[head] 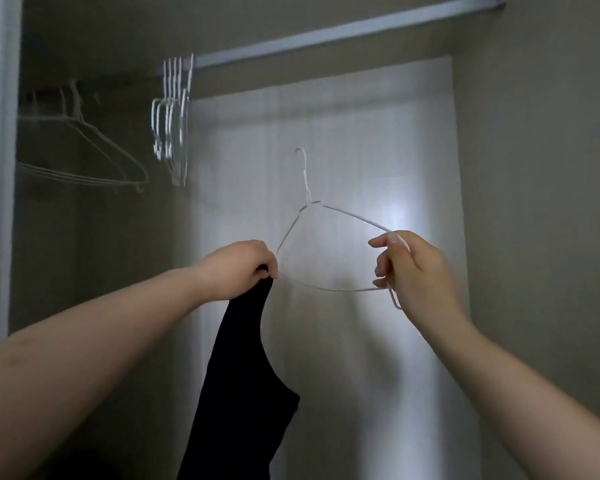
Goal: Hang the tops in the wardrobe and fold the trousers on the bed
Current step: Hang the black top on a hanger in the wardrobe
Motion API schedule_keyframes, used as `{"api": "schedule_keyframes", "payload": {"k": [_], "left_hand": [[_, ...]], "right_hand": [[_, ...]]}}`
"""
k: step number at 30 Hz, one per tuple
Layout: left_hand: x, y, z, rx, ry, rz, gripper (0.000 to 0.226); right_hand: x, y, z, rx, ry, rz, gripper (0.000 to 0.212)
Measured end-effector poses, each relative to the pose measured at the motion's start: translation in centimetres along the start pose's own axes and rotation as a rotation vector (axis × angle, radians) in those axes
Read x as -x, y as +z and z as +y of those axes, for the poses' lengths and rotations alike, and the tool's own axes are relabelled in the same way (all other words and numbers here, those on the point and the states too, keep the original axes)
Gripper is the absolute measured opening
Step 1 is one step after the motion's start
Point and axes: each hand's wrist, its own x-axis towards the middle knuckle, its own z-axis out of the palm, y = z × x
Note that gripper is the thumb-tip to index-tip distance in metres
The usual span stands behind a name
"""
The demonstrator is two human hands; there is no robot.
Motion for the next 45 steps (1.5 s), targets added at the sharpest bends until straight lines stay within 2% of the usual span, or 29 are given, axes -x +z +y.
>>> {"api": "schedule_keyframes", "payload": {"k": [5,9,13,22,26,31,38,45], "left_hand": [[1.4,3.4,0.2,-0.277,0.027,-0.245,0.021],[2.2,5.9,-0.7,-0.390,-0.084,-0.347,0.023],[3.3,8.2,-2.1,-0.340,-0.260,-0.383,0.034],[5.3,11.1,-5.7,-0.154,-0.552,-0.389,0.027],[6.0,11.5,-7.0,-0.080,-0.601,-0.330,0.025],[6.2,11.4,-7.8,0.061,-0.580,-0.255,0.025],[6.6,10.7,-8.6,0.492,-0.673,-0.044,0.034],[6.3,9.2,-9.3,0.770,-0.751,0.132,0.026]], "right_hand": [[3.5,-2.0,0.7,0.034,0.082,-0.072,0.033],[5.2,-2.9,0.5,-0.019,0.118,-0.056,0.033],[6.6,-3.2,0.7,-0.103,0.164,-0.057,0.034],[7.6,-3.4,2.9,-0.306,0.199,-0.072,0.047],[7.6,-3.3,3.3,-0.348,0.179,-0.085,0.047],[7.6,-2.6,3.5,-0.323,0.137,-0.130,0.045],[6.9,-2.4,4.2,-0.290,0.105,-0.119,0.037],[6.3,-2.2,4.5,-0.301,0.083,-0.118,0.026]]}}
